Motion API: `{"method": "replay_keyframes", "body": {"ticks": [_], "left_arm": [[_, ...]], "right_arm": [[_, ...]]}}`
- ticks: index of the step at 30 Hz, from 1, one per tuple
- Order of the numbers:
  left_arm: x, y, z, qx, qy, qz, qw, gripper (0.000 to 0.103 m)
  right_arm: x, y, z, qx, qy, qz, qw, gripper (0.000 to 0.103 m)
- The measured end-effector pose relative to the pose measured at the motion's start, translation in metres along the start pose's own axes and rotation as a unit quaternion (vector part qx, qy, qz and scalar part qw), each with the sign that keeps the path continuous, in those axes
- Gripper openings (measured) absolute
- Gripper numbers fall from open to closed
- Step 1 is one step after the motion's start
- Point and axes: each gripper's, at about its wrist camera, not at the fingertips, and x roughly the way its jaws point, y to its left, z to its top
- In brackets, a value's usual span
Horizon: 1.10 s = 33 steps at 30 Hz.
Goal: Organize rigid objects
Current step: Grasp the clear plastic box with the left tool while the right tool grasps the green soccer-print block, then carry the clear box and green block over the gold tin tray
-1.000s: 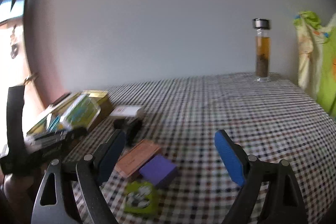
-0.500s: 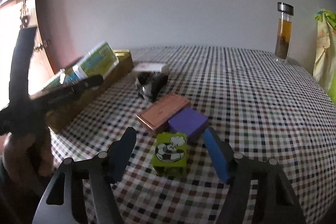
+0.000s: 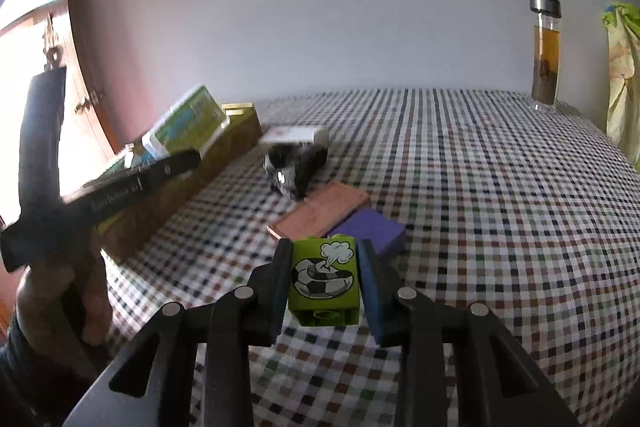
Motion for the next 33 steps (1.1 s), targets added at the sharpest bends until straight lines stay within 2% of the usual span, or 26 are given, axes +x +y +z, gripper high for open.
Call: {"method": "replay_keyframes", "body": {"ticks": [10, 20, 29, 33], "left_arm": [[-0.001, 0.000, 0.000, -0.001, -0.002, -0.006, 1.0000, 0.023], [-0.009, 0.001, -0.001, 0.000, -0.021, -0.009, 0.9997, 0.023], [-0.028, -0.001, -0.003, 0.000, -0.078, 0.012, 0.9969, 0.023], [-0.033, 0.001, -0.002, -0.001, -0.092, 0.017, 0.9956, 0.023]], "right_arm": [[0.001, 0.002, 0.022, 0.011, -0.038, 0.008, 0.999, 0.035], [0.000, 0.002, 0.028, 0.013, -0.079, -0.012, 0.997, 0.035], [-0.015, 0.001, 0.030, 0.026, -0.147, -0.027, 0.988, 0.035], [-0.014, 0.007, 0.030, 0.018, -0.156, -0.033, 0.987, 0.035]]}}
